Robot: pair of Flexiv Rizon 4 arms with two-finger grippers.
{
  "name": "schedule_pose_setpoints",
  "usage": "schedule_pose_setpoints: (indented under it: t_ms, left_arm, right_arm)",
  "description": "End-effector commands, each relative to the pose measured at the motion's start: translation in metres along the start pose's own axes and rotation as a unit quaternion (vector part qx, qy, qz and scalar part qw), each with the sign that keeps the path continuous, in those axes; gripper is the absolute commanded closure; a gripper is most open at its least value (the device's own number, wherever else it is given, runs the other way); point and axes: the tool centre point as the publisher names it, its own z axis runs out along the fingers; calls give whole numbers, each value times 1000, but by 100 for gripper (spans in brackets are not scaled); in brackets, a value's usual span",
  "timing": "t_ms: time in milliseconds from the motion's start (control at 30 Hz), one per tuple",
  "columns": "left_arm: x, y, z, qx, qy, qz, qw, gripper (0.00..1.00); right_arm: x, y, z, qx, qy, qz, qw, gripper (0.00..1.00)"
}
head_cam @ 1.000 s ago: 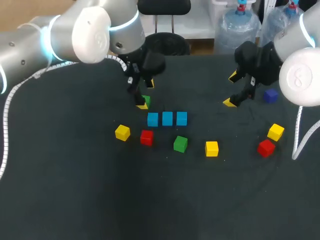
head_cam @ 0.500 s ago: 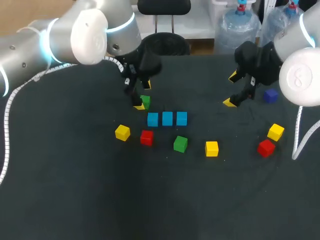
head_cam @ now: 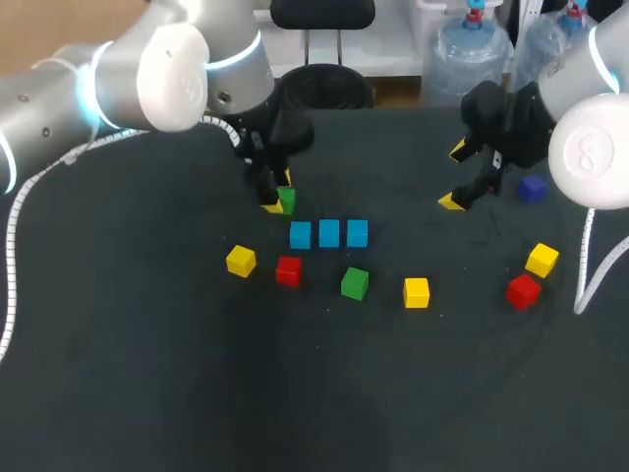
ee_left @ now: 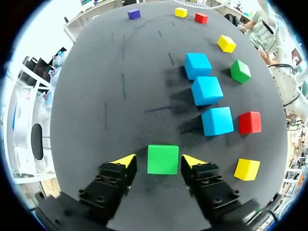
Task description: Place the blue cubes, place green cubes on the blue cubes, place the yellow cubes on the green cubes, then place the red cubes on the yellow cubes, and place purple cube on the red cubes.
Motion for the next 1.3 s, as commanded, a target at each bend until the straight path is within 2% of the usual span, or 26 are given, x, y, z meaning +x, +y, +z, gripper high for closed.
schedule_pose_setpoints:
  t_ms: [33, 67, 200, 233, 267, 533, 767, 967, 1167, 1300]
  left_arm:
    - [1, 4, 1, 4, 0, 1, 1000, 54]
    - [0, 3, 2, 4, 0, 1, 1000, 64]
    - [0, 3, 2, 5, 1, 1, 1000, 86]
    - [0, 3, 2, 5, 1, 2, 1000, 97]
    - [0, 3, 2, 5, 1, 1, 1000, 100]
    - [-3, 1, -3, 3, 6, -1, 1000, 100]
    - [-10, 0, -19, -2, 12, -8, 1000, 100]
    - [-18, -5, -28, 0, 19, -48, 999, 100]
    - [-26, -11, -39, -13, 3, -85, 996, 100]
    - [-31, -17, -44, -19, 3, -93, 995, 100]
  right_arm:
    - [0, -1, 1, -1, -1, 0, 1000, 0]
    - [0, -1, 1, -1, -1, 0, 1000, 0]
    - [0, -1, 1, -1, -1, 0, 1000, 0]
    - [0, -1, 1, -1, -1, 0, 1000, 0]
    - [0, -1, 1, -1, -1, 0, 1000, 0]
    - [0, -1, 1, -1, -1, 0, 1000, 0]
    - [0, -1, 1, -1, -1, 0, 1000, 0]
    - [0, -1, 1, -1, -1, 0, 1000, 0]
    - [0, -1, 1, -1, -1, 0, 1000, 0]
    - [0, -1, 1, -1, -1, 0, 1000, 0]
